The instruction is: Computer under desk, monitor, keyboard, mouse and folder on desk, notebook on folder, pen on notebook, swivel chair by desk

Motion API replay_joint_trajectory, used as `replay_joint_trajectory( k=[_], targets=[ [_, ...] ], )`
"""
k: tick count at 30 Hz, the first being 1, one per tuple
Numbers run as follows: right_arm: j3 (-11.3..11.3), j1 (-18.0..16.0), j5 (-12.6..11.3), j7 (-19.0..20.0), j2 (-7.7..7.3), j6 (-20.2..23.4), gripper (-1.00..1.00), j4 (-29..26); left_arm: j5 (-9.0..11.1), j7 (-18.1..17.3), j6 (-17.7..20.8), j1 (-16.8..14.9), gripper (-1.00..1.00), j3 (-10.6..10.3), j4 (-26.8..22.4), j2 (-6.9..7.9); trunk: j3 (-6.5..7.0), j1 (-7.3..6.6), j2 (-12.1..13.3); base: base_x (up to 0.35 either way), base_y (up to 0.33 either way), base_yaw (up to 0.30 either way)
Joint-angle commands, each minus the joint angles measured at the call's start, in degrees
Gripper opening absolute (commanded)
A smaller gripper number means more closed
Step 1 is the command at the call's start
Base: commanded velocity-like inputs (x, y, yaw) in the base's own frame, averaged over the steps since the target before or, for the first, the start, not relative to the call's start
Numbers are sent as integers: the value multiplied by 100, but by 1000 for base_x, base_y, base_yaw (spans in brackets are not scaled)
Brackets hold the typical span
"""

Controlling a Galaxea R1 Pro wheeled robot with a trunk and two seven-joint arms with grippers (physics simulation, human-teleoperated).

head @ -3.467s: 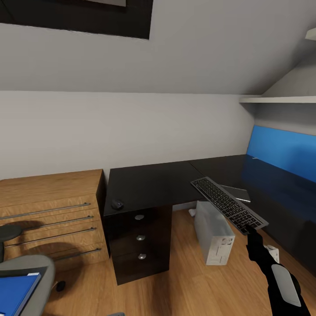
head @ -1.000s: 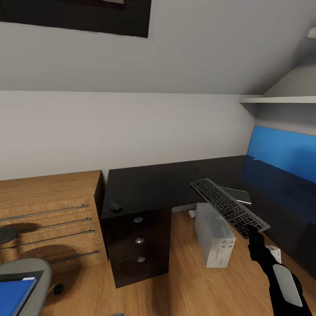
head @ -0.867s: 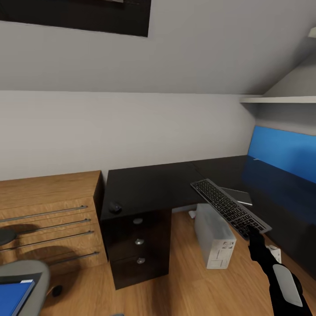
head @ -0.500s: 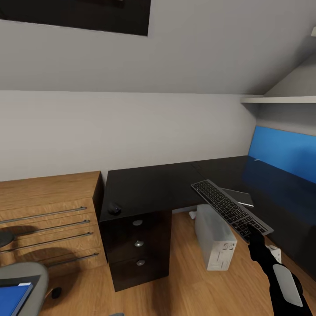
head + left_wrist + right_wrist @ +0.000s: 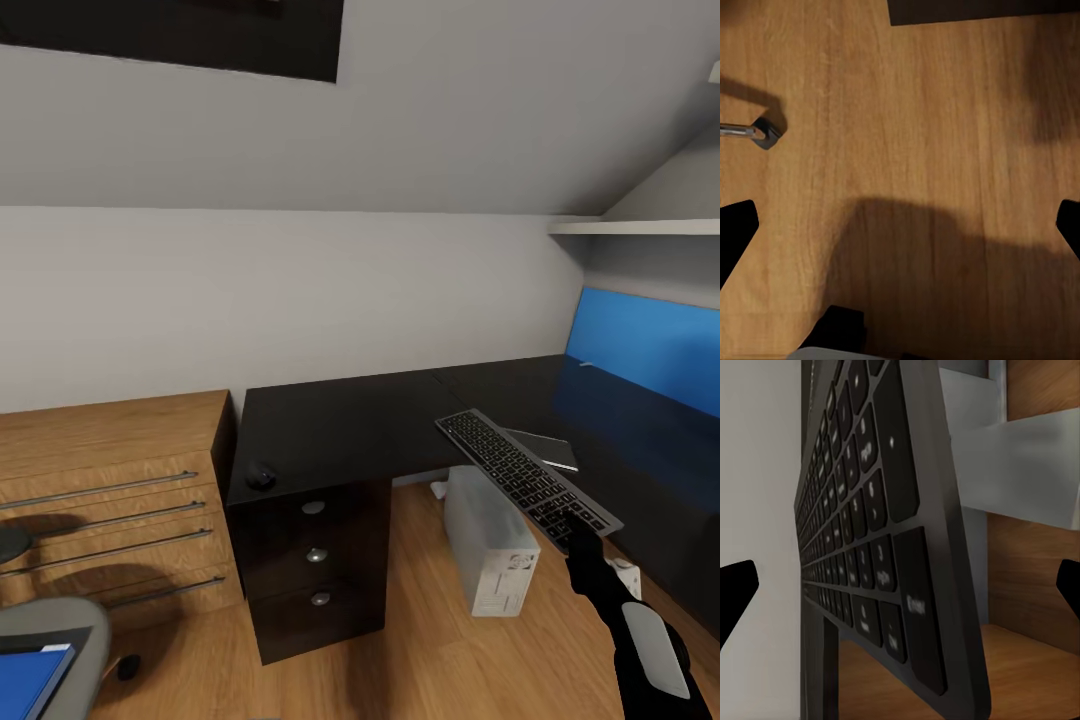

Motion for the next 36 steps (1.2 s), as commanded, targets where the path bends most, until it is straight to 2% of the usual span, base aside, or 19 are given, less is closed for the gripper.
replay_joint_trajectory(
  k=[1, 17, 18, 36],
  targets=[
    [-10, -4, -52, -33, 2, 30, 100, -9, 21, 44, 20, -6, 100, -25, -2, 7, -6, 0, -3, 0, 0, 0],
    [-10, -4, -52, -44, 1, 32, 100, -20, 19, 44, 20, -6, 100, -26, 13, 5, -6, 0, -3, 0, 0, 0],
    [-10, -2, -52, -45, 1, 32, -100, -20, 19, 44, 20, -6, 100, -26, 13, 5, -6, 0, -3, 0, 0, 0],
    [-10, -4, -59, -31, 1, 37, -100, -28, 37, 44, 20, -6, 100, -18, 21, -2, -6, 0, -3, 0, 0, 0]
  ],
)
